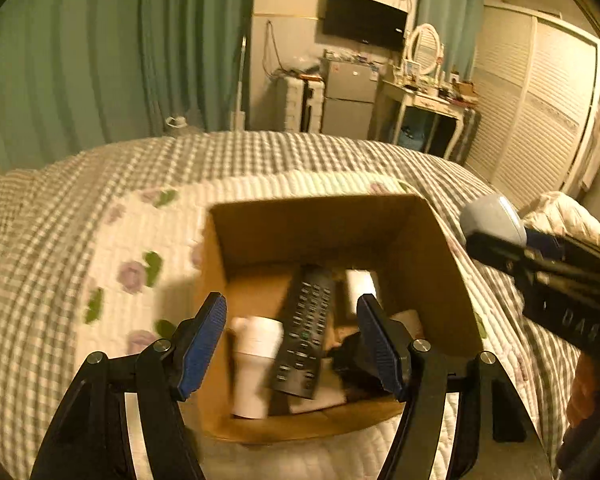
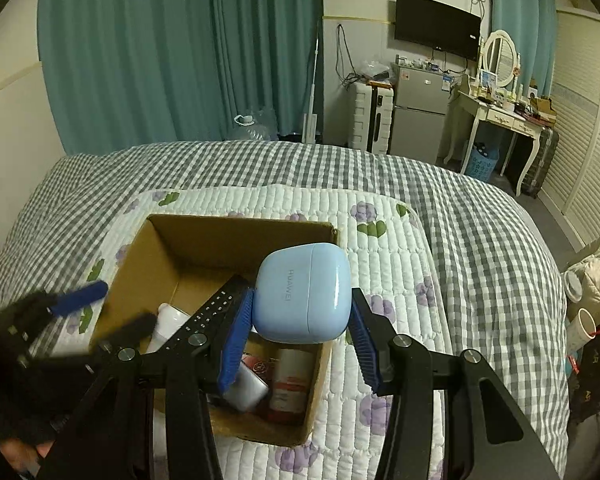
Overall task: Organize rigid objects
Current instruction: 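Carry the power bank and earbud case into the cardboard box and release them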
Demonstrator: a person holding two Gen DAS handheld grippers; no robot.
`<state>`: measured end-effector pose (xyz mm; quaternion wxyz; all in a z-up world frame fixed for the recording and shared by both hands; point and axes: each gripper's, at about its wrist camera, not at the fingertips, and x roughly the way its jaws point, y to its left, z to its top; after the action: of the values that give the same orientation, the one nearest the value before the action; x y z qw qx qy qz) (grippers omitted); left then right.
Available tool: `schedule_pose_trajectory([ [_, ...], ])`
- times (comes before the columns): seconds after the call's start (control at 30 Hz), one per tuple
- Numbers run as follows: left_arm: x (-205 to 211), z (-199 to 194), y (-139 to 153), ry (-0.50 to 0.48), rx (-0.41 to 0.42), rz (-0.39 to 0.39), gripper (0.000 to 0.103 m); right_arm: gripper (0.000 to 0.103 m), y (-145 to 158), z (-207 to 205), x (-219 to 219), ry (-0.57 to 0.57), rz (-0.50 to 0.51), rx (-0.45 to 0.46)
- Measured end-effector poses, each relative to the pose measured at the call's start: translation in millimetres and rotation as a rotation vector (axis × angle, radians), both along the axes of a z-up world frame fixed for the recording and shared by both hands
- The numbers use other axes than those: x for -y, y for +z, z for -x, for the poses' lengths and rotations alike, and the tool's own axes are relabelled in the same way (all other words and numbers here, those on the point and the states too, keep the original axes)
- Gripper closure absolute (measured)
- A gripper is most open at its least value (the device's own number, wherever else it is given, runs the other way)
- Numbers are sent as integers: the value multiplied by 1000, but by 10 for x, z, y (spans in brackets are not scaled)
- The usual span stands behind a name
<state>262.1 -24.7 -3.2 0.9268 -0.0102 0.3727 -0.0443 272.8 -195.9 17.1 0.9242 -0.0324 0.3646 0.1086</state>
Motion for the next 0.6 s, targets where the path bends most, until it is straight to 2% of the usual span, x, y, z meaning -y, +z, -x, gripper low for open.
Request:
schedule_pose_trajectory([
  [0.2, -199, -20, -4, 30, 7, -32, 33, 56, -117, -51, -238, 42, 18, -26],
  [0.43, -303, -77, -209, 39, 5, -50, 33, 56, -572, -307, -513, 71, 33, -106],
  [0.6, -390, -129, -357, 40, -2, -50, 33, 55, -813, -492, -579, 37, 47, -153],
])
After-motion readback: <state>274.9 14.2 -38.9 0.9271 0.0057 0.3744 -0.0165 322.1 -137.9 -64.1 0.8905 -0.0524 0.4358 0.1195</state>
